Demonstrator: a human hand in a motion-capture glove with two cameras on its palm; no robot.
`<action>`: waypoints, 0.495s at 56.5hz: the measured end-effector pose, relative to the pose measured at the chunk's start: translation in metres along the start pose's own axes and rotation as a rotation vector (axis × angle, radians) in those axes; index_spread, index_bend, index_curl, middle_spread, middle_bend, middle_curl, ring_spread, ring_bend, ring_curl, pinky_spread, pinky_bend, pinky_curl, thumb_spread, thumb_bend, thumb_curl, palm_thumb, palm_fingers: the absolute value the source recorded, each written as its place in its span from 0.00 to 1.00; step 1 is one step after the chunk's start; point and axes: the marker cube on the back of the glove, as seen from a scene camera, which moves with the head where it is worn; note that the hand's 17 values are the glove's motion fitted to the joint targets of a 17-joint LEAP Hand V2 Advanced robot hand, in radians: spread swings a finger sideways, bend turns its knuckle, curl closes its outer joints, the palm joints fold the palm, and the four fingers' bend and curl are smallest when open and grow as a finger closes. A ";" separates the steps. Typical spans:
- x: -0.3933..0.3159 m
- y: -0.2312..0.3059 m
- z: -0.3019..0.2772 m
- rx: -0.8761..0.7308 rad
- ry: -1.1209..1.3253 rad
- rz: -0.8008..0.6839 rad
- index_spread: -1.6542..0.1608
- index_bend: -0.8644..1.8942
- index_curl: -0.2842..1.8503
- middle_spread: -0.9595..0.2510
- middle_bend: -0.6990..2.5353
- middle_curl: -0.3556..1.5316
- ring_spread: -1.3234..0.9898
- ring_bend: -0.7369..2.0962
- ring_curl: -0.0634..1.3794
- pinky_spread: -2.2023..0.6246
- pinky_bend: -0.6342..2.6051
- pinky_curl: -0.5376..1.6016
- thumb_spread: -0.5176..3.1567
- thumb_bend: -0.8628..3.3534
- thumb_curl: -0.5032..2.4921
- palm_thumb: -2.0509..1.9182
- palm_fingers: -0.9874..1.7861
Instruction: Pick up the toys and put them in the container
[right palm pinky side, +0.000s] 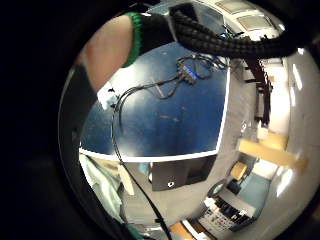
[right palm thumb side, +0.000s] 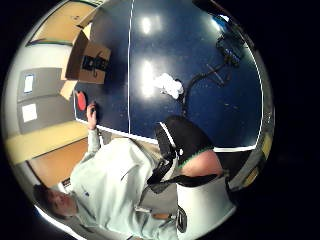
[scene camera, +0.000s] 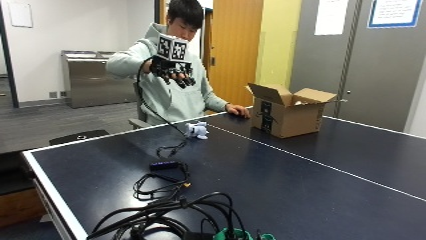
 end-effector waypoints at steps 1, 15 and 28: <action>-0.002 -0.002 0.004 -0.004 -0.003 -0.004 0.75 0.37 0.30 0.79 0.27 0.35 0.58 0.32 0.16 0.81 0.44 0.40 0.52 0.20 0.27 0.55 0.32; -0.025 -0.034 0.059 -0.102 -0.045 -0.052 0.75 0.37 0.30 0.79 0.26 0.34 0.58 0.32 0.16 0.81 0.45 0.41 0.52 0.20 0.27 0.55 0.32; -0.027 -0.068 0.099 -0.137 -0.017 -0.046 0.76 0.38 0.30 0.79 0.26 0.33 0.58 0.32 0.17 0.81 0.45 0.41 0.51 0.20 0.27 0.56 0.31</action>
